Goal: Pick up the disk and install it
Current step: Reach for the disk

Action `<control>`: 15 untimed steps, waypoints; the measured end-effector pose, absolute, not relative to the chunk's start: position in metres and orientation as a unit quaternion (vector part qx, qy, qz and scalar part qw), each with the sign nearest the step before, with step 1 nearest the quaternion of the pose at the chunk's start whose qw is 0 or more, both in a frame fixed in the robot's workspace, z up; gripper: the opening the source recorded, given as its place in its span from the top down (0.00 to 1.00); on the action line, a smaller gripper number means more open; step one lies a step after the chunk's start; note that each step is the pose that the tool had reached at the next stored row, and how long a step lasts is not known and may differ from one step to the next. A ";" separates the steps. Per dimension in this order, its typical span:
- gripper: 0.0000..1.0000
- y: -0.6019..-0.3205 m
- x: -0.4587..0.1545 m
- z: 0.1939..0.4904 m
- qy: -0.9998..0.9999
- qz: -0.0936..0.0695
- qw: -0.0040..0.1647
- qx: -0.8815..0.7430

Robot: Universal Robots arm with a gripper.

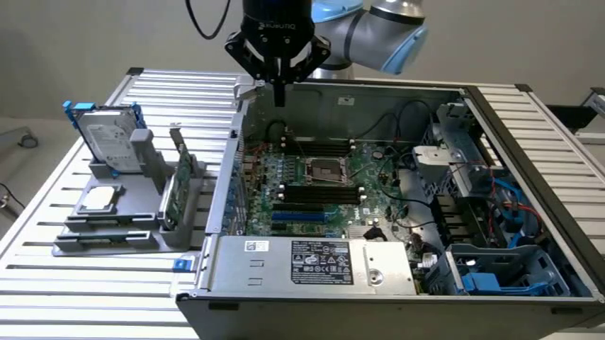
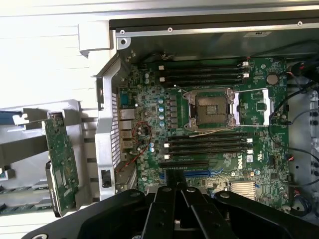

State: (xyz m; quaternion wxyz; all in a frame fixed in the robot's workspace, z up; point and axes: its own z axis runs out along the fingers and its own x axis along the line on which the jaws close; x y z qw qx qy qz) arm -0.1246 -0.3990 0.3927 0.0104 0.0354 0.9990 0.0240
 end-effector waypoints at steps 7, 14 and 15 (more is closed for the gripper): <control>0.89 -0.401 -0.157 0.393 0.999 0.024 0.010 0.035; 0.89 -0.402 -0.186 0.392 0.999 0.024 0.010 0.035; 0.89 -0.402 -0.190 0.392 0.999 0.024 0.010 0.035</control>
